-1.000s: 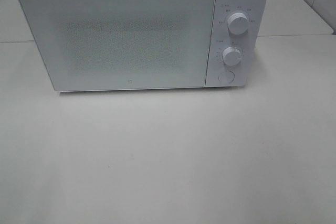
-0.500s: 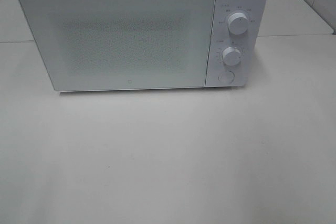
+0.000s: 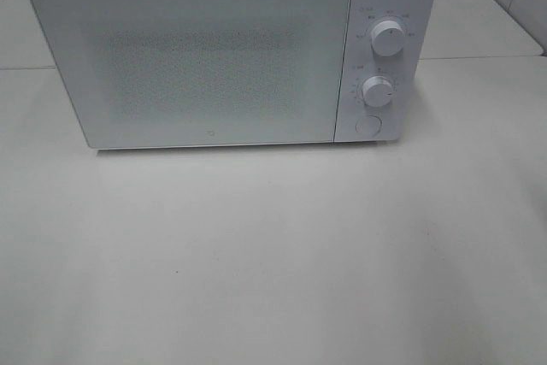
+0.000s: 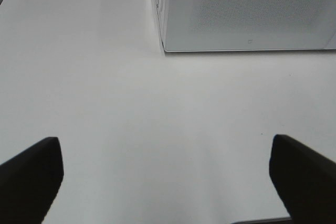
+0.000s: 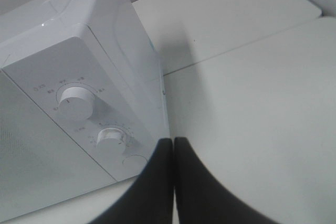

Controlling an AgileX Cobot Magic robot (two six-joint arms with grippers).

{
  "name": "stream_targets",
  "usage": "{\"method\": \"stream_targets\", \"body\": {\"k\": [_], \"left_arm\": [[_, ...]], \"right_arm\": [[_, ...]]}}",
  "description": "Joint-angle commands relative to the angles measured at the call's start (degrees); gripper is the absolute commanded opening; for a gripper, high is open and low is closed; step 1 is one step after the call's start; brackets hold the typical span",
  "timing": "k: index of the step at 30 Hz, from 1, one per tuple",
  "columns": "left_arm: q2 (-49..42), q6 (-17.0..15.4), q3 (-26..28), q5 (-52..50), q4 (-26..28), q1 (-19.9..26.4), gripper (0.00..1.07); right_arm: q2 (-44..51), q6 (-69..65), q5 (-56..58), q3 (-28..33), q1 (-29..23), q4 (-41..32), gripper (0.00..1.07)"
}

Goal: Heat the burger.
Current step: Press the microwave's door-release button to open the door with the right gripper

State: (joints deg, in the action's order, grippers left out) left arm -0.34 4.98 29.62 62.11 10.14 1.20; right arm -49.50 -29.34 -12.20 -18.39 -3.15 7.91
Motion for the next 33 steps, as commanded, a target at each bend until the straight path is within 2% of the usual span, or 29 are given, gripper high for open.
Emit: {"method": "stream_targets", "body": {"k": [1,4,11,23,25,26,28,33], "left_arm": [[-0.29,-0.17,-0.06,-0.8,0.34,0.11,1.0],[-0.29,-0.17,-0.06,-0.8,0.34,0.11,1.0],[-0.29,-0.17,-0.06,-0.8,0.34,0.11,1.0],[-0.29,-0.17,-0.06,-0.8,0.34,0.11,1.0],[-0.29,-0.17,-0.06,-0.8,0.34,0.11,1.0],[-0.29,-0.17,-0.06,-0.8,0.34,0.11,1.0],[-0.29,-0.17,-0.06,-0.8,0.34,0.11,1.0],[-0.29,-0.17,-0.06,-0.8,0.34,0.11,1.0]], "right_arm": [[-1.83,-8.71,-4.93,1.32,0.52,0.4,0.0],[-5.56,-21.49,-10.2,3.27,0.52,0.4,0.0],[-11.46,-36.5,-19.65,5.79,0.34,0.46,0.0],[-20.68,-49.27,-26.59,6.07,-0.23,0.46,0.0],[-23.43,-50.76,-28.07,6.02,-3.38,-2.64,0.0],[-23.43,-50.76,-28.07,6.02,-3.38,-2.64,0.0],[-28.3,-50.42,-31.34,6.02,-9.68,-9.8,0.0],[-33.46,-50.36,-35.58,5.9,-14.67,-16.73,0.0]]}}
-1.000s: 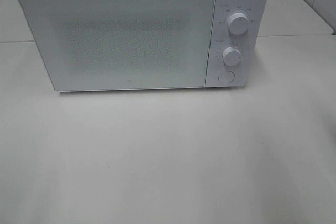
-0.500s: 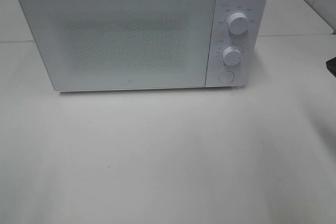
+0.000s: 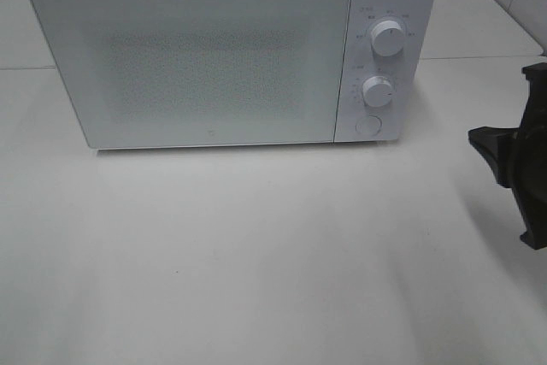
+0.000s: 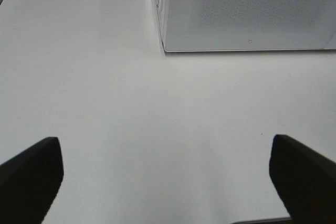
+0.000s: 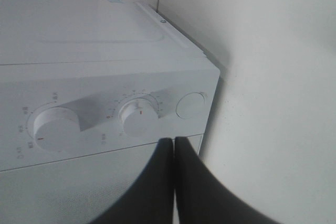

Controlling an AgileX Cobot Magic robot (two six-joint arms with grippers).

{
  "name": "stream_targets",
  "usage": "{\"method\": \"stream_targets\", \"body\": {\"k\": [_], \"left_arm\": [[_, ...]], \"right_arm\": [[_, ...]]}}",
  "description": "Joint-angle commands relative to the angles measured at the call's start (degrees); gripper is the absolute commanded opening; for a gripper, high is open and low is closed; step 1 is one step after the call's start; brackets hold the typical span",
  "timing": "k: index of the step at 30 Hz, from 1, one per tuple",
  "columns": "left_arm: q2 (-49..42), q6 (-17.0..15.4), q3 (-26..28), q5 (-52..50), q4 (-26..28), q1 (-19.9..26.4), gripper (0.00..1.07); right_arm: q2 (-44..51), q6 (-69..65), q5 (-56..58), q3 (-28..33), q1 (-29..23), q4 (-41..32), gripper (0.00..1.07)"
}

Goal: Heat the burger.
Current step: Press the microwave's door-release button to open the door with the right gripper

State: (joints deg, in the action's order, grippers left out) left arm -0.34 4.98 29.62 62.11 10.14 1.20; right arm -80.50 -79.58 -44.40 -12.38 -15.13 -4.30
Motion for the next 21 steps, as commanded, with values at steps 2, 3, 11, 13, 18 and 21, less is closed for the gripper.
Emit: {"method": "stream_targets", "body": {"k": [2,3,11,13,18,21], "left_arm": [[-0.29,-0.17,-0.06,-0.8,0.34,0.11,1.0],[-0.29,-0.17,-0.06,-0.8,0.34,0.11,1.0],[-0.29,-0.17,-0.06,-0.8,0.34,0.11,1.0],[-0.29,-0.17,-0.06,-0.8,0.34,0.11,1.0],[-0.29,-0.17,-0.06,-0.8,0.34,0.11,1.0],[-0.29,-0.17,-0.06,-0.8,0.34,0.11,1.0]], "right_arm": [[-4.87,-0.17,-5.04,-0.11,-4.81,-7.16,0.0],[-6.07,-0.4,-5.44,-0.34,-5.73,-8.31,0.0],[-13.64,-0.4,-5.67,-6.19,-11.4,-13.12,0.0],[-15.36,-0.4,-5.61,-7.91,-11.57,-13.18,0.0],[-18.11,-0.34,-4.24,-11.23,-11.57,-13.24,0.0],[-20.8,0.17,-3.09,-14.44,-11.57,-14.09,0.0]]}}
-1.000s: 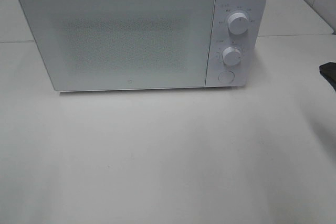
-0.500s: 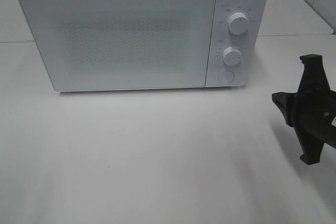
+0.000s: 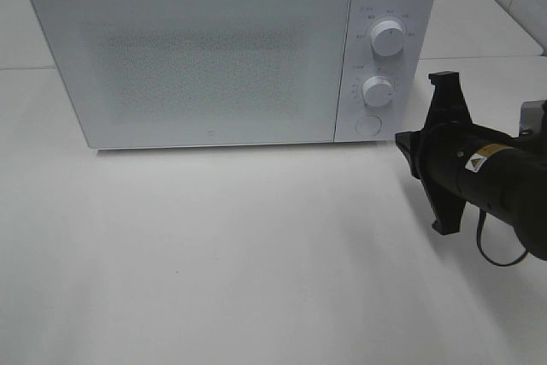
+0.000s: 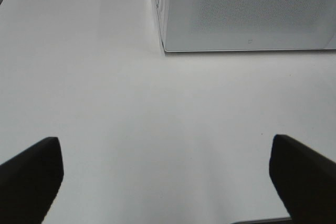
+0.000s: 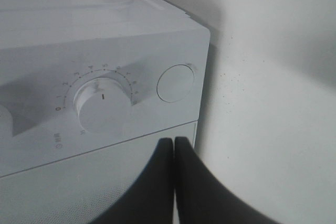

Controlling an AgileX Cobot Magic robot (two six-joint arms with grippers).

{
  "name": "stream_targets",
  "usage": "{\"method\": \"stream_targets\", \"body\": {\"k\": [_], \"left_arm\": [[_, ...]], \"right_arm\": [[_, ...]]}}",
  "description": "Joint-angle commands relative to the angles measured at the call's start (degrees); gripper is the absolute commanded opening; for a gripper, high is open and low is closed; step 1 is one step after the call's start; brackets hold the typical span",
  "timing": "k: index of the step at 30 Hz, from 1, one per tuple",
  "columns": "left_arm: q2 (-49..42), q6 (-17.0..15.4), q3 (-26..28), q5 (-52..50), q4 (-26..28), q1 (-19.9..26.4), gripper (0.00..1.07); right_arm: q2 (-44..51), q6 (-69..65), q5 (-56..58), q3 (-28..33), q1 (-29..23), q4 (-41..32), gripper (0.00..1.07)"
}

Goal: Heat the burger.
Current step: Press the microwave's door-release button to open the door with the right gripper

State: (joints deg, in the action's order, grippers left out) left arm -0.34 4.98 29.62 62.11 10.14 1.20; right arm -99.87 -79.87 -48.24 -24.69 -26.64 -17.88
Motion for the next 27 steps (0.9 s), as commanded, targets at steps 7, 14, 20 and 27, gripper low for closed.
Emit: {"method": "stream_targets", "body": {"k": [7,14,20,27], "left_arm": [[-0.29,-0.17,-0.06,-0.8,0.34,0.11,1.0],[-0.29,-0.17,-0.06,-0.8,0.34,0.11,1.0],[-0.29,-0.17,-0.06,-0.8,0.34,0.11,1.0],[-0.29,-0.17,-0.06,-0.8,0.34,0.11,1.0]], "right_arm": [[-7.22,0.57,0.8,-7.22,0.06,-1.2,0.0],[-11.0,2.18,1.2,-11.34,0.11,-2.92,0.0],[-13.46,2.98,1.15,-13.98,1.38,-3.61,0.0],[-15.41,3.21,1.2,-16.27,2.06,-3.38,0.0]]}}
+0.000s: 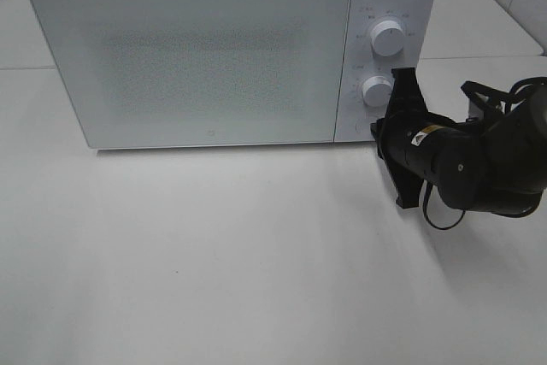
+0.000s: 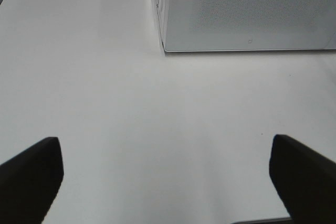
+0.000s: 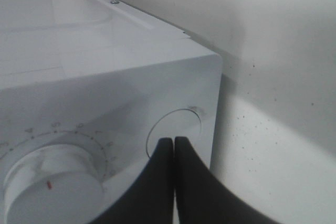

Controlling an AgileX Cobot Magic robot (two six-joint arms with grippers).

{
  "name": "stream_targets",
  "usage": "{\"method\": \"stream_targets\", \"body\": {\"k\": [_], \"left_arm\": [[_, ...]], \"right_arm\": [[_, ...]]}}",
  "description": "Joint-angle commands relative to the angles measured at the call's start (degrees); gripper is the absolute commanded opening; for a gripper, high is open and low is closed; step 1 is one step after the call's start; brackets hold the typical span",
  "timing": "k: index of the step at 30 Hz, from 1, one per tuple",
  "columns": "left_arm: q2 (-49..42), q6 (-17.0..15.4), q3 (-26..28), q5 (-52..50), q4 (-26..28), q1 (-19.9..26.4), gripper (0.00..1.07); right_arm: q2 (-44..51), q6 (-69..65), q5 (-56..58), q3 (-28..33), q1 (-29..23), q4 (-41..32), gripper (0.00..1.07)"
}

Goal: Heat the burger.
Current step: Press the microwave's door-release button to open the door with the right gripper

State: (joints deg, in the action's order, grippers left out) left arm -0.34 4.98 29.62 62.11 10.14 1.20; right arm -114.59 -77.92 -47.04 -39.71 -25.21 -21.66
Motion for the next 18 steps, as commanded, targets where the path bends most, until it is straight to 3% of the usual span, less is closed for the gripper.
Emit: {"method": "stream_targets", "body": {"k": [1,18], "left_arm": [[-0.23,-0.17,-0.06,-0.8,0.4,0.11,1.0],[-0.23,-0.17,-0.06,-0.8,0.34,0.11,1.0]], "right_arm": [[-1.2,1.26,-0.06,-1.78,0.63,0.34,0.0],[-3.67,3.09,-3.84,-4.07,0.63,-1.03,0.0]]}}
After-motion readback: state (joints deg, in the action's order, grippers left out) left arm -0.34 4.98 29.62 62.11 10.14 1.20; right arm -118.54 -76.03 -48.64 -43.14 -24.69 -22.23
